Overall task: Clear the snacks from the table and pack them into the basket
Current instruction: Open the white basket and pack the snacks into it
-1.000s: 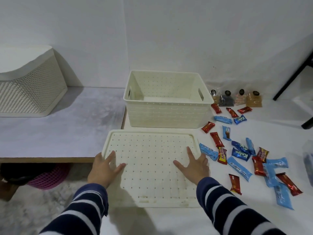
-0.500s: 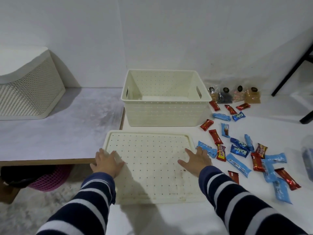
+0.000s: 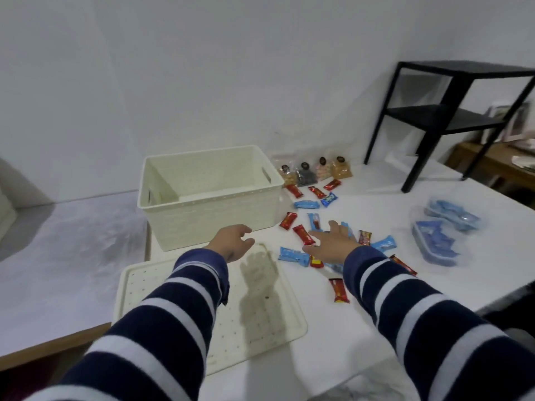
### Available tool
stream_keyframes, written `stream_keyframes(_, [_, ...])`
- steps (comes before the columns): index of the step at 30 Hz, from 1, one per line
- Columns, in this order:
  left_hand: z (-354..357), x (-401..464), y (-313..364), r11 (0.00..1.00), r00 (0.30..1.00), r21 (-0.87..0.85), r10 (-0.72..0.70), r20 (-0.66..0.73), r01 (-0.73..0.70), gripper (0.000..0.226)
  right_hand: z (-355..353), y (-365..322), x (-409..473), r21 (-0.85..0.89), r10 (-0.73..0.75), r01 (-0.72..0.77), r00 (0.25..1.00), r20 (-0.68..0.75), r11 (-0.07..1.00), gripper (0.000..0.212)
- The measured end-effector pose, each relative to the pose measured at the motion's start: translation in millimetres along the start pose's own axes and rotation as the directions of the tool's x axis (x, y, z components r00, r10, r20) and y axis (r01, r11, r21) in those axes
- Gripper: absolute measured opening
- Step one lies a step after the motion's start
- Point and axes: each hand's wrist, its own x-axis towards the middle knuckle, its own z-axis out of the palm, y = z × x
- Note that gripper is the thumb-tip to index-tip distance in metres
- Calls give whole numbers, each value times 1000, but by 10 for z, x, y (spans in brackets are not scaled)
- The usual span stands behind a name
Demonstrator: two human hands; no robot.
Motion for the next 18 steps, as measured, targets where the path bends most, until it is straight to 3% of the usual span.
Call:
stream_keyframes(9, [381, 860, 935, 990, 994, -92, 110, 24, -107, 44, -291, 722, 699, 54, 43, -42, 999, -12, 998, 63])
stream_keyframes(18, [860, 2446, 1493, 929, 996, -368, -74, -55, 49, 46, -693, 1195, 2464, 157, -119, 126, 991, -55, 979, 62])
